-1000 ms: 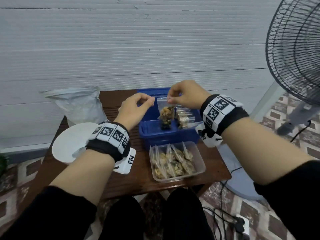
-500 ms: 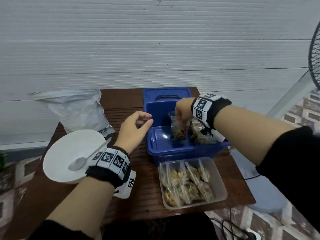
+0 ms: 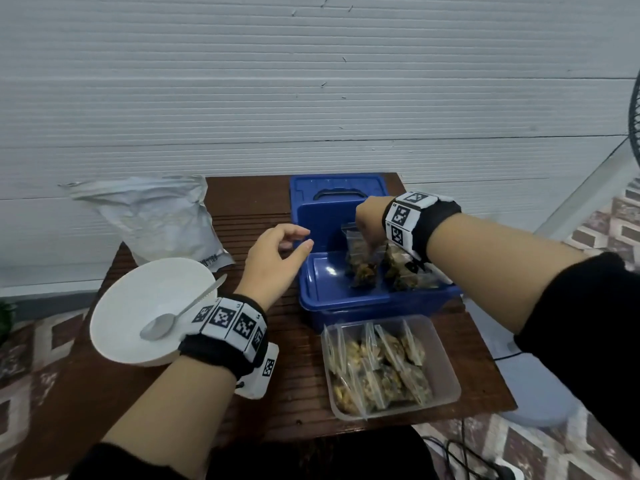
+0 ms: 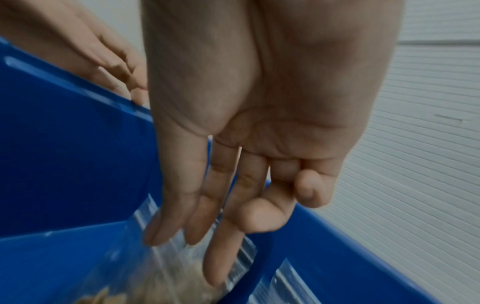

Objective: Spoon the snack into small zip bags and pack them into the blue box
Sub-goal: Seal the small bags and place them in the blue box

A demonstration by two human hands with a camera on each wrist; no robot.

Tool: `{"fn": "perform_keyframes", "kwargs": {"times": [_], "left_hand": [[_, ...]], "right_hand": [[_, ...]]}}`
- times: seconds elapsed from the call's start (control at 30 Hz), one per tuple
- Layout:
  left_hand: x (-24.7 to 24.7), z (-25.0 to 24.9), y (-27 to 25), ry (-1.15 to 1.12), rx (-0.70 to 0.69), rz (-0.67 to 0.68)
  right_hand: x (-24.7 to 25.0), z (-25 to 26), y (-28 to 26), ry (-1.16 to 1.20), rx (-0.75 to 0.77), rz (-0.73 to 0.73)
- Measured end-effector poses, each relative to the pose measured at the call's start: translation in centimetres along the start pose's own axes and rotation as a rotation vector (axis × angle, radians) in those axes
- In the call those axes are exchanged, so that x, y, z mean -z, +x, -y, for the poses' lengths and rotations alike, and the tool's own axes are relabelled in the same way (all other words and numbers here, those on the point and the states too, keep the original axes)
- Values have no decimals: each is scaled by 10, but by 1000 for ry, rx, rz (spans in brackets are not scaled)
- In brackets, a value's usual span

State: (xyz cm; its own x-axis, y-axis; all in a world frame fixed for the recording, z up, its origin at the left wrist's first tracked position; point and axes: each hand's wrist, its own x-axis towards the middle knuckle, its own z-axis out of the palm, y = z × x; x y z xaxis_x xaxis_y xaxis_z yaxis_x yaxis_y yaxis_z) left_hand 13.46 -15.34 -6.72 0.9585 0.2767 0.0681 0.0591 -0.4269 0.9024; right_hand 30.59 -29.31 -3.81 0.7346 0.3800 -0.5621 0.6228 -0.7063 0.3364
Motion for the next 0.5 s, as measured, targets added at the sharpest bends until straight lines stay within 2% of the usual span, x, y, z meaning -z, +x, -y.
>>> {"fn": "perform_keyframes", "kwargs": {"times": [0.1,0.23,0.37,0.5], "left_hand": [[1,-3,-5,36,-1,-15],[1,-12,-19,79,-15,-28],[-2,-24,-38,116,-42,-21],[-8,-34,-62,122,-47,-10]], "right_hand": [[17,5,-47,71,-2,-38],[21,-3,-89,348,91,-186],[6,-1,-128,502,129,-297],[-26,6,-164,564,77,-347]]}}
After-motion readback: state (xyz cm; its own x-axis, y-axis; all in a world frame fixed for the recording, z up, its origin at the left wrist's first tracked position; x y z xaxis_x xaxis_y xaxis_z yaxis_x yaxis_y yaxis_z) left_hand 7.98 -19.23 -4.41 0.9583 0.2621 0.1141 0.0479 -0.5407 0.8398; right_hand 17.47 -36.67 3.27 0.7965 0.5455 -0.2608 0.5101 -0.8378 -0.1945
